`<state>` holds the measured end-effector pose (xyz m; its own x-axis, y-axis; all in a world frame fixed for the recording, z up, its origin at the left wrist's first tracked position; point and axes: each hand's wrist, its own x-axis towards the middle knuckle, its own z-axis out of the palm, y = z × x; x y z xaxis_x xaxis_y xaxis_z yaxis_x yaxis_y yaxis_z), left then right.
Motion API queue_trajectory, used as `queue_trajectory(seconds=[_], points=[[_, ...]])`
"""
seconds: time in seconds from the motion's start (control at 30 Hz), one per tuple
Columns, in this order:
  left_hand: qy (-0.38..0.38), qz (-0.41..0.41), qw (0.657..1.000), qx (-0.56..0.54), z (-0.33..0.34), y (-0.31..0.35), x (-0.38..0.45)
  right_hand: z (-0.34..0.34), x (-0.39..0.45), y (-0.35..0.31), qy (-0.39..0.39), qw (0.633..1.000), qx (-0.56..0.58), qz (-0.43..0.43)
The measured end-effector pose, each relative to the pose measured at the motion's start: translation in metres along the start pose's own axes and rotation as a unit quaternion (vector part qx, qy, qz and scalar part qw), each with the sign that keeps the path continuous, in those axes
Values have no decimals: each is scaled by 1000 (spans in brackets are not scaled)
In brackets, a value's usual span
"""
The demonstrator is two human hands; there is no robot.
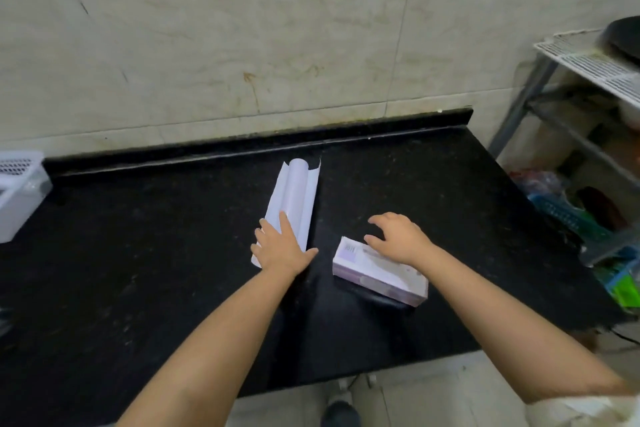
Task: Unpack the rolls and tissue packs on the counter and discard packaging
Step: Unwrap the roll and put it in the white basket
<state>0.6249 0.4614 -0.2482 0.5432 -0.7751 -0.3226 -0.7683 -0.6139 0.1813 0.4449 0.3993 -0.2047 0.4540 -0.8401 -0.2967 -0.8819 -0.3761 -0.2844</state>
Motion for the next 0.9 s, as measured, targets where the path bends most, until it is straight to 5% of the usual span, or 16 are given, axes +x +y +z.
queue_trajectory(seconds=[0.2, 0.57, 0.9], points=[[-57, -62, 996, 16, 6, 6, 52, -6, 58, 3, -23, 1000, -3, -2], [-33, -82, 992, -86, 10, -6, 74, 8, 104, 4, -96, 991, 49, -82], [90, -106, 990, -15, 15, -22, 49, 14, 128, -14, -104, 974, 73, -185]])
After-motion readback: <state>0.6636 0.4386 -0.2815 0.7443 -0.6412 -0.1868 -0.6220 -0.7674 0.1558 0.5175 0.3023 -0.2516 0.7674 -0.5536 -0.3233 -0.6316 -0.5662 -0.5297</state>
